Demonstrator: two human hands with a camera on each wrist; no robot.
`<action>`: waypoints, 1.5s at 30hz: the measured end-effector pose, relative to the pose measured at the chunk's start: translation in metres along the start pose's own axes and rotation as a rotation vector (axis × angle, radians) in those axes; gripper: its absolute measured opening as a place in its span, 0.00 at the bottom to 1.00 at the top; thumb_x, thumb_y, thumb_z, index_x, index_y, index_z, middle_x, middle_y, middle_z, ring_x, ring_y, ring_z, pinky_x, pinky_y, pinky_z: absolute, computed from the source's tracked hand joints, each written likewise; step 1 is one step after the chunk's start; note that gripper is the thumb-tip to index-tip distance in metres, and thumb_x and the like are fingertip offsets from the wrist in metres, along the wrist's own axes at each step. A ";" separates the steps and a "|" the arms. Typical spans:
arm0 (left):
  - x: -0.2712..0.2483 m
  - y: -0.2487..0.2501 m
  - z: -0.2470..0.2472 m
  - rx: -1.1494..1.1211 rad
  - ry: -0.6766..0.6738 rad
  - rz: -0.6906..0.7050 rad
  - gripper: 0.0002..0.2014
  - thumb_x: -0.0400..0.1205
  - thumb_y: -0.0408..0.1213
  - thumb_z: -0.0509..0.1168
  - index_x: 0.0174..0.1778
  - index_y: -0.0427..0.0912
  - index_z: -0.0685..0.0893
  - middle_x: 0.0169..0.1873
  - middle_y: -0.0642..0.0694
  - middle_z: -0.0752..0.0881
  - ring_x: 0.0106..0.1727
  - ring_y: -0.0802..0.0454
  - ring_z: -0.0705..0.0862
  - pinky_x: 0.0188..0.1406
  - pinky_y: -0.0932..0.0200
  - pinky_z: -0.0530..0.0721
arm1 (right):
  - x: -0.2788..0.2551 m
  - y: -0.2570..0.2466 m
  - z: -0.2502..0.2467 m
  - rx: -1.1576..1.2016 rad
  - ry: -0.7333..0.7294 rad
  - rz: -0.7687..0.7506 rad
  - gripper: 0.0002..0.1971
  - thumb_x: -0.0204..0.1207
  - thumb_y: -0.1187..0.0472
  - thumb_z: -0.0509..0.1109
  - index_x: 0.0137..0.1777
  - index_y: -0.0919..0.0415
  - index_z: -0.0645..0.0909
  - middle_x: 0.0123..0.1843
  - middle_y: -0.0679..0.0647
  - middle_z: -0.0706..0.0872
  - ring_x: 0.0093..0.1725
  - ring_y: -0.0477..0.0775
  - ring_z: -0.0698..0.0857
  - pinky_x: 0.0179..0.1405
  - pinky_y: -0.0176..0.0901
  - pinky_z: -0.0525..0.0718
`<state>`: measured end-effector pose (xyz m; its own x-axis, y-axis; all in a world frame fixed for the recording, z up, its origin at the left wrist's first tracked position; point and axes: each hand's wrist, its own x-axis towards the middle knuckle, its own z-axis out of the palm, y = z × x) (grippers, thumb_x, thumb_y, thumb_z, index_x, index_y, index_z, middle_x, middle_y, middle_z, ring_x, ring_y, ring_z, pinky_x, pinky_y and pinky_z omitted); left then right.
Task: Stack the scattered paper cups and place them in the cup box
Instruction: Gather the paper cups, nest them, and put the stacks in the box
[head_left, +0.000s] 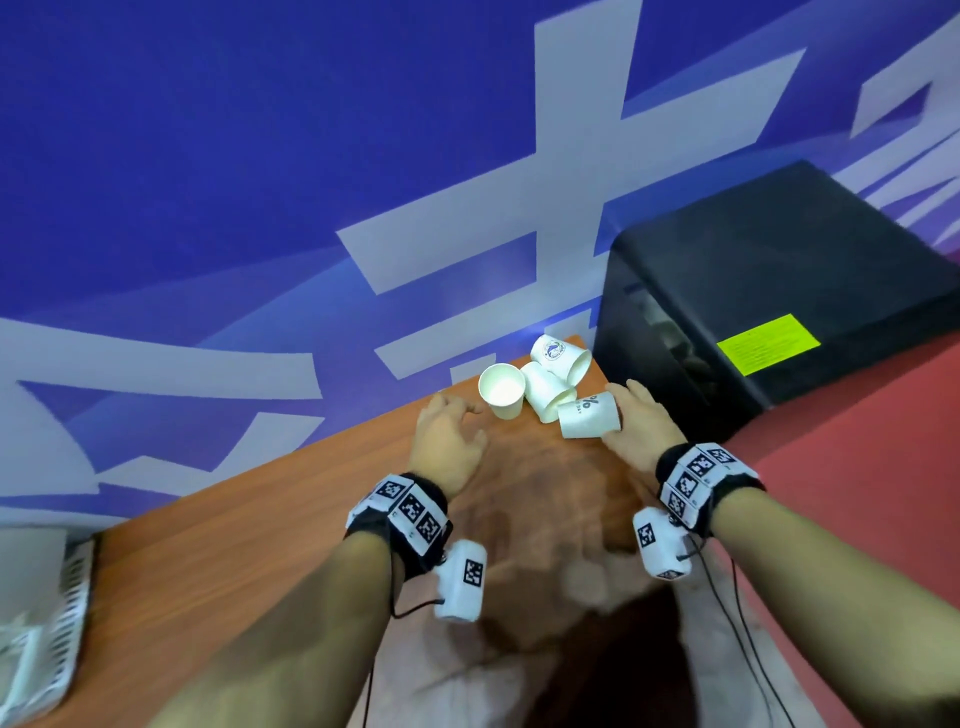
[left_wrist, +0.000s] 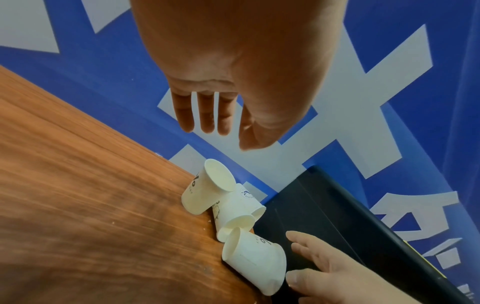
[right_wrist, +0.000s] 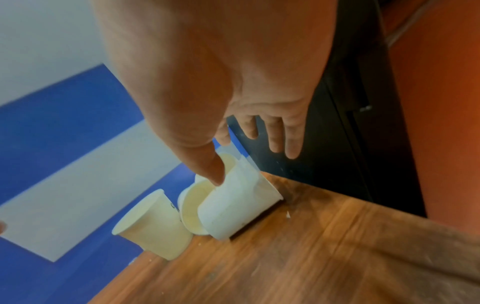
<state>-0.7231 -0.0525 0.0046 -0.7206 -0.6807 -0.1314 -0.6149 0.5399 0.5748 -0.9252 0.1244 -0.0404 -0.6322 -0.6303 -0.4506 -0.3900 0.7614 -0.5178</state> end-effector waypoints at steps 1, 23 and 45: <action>0.001 -0.003 0.001 0.000 -0.001 -0.005 0.16 0.77 0.35 0.69 0.62 0.46 0.83 0.60 0.47 0.79 0.66 0.47 0.75 0.67 0.61 0.69 | 0.004 0.001 0.003 0.008 0.002 0.002 0.27 0.72 0.60 0.61 0.72 0.43 0.69 0.87 0.56 0.56 0.82 0.71 0.63 0.76 0.62 0.70; 0.024 -0.022 0.018 -0.014 -0.046 -0.062 0.16 0.78 0.33 0.69 0.62 0.44 0.84 0.58 0.46 0.78 0.65 0.46 0.76 0.66 0.59 0.71 | 0.023 0.029 0.019 0.079 0.003 -0.024 0.31 0.66 0.63 0.77 0.70 0.51 0.74 0.64 0.53 0.73 0.61 0.58 0.78 0.63 0.52 0.79; 0.106 -0.014 0.091 0.079 -0.001 -0.065 0.42 0.72 0.47 0.75 0.82 0.53 0.63 0.77 0.47 0.70 0.76 0.41 0.70 0.72 0.43 0.69 | 0.000 0.019 0.014 0.789 0.211 -0.006 0.25 0.64 0.46 0.78 0.63 0.35 0.78 0.61 0.44 0.85 0.59 0.45 0.85 0.58 0.49 0.85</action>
<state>-0.8200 -0.0867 -0.0905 -0.6787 -0.7150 -0.1676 -0.6836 0.5319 0.4997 -0.9236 0.1372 -0.0604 -0.7753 -0.5322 -0.3401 0.1426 0.3771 -0.9151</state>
